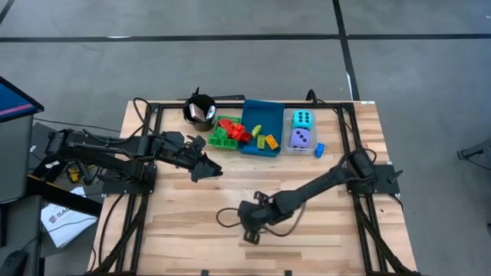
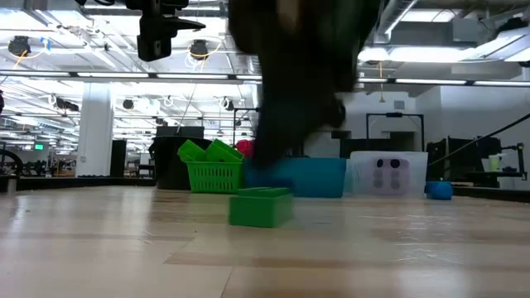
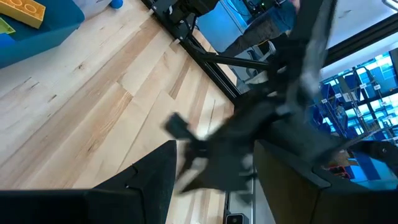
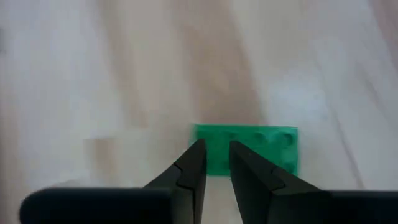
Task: Pick & Place Toys
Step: Put the small stud green game piece into the blue bin
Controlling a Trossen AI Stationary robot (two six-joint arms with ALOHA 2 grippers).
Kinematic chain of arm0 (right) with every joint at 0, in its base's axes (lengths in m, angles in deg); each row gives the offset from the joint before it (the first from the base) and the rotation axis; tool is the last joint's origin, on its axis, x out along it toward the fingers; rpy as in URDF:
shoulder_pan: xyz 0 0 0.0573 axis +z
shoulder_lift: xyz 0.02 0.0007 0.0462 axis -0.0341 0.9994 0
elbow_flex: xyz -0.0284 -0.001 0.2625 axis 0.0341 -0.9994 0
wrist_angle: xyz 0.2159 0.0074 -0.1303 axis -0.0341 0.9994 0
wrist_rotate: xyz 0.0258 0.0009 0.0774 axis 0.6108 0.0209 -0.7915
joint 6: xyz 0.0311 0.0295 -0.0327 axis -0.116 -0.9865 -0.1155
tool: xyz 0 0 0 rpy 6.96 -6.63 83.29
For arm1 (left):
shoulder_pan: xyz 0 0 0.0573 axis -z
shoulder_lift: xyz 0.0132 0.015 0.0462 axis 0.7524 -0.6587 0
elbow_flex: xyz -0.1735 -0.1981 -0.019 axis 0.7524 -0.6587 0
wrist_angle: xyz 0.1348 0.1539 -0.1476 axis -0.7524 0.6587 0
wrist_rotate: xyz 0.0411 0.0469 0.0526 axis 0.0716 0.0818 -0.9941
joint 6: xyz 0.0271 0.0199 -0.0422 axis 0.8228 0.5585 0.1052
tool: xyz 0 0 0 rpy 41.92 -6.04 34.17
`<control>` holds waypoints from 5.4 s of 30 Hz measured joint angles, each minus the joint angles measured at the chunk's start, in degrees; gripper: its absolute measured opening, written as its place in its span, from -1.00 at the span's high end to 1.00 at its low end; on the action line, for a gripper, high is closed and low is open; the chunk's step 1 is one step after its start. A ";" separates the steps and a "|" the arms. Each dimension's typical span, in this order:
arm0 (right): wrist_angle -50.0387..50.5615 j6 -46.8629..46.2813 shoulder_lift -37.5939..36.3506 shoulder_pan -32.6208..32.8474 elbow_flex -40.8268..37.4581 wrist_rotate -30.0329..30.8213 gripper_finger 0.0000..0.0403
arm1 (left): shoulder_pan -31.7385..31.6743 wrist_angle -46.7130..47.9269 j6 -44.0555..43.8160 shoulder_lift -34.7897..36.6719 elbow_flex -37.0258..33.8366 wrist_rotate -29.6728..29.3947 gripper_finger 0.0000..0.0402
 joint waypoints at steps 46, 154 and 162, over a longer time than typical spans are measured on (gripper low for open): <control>-73.03 -19.60 -24.91 7.12 -57.78 21.00 0.67 | 0.00 -5.57 -0.44 0.00 0.00 -8.78 -0.04; 8.28 -56.20 2.34 -5.15 6.54 -13.88 -0.51 | -5.49 1.54 6.16 2.70 0.07 -6.58 -0.04; 9.07 -56.65 4.16 -5.21 8.34 -15.16 -0.50 | -5.49 2.23 5.99 3.19 0.10 -6.59 -0.04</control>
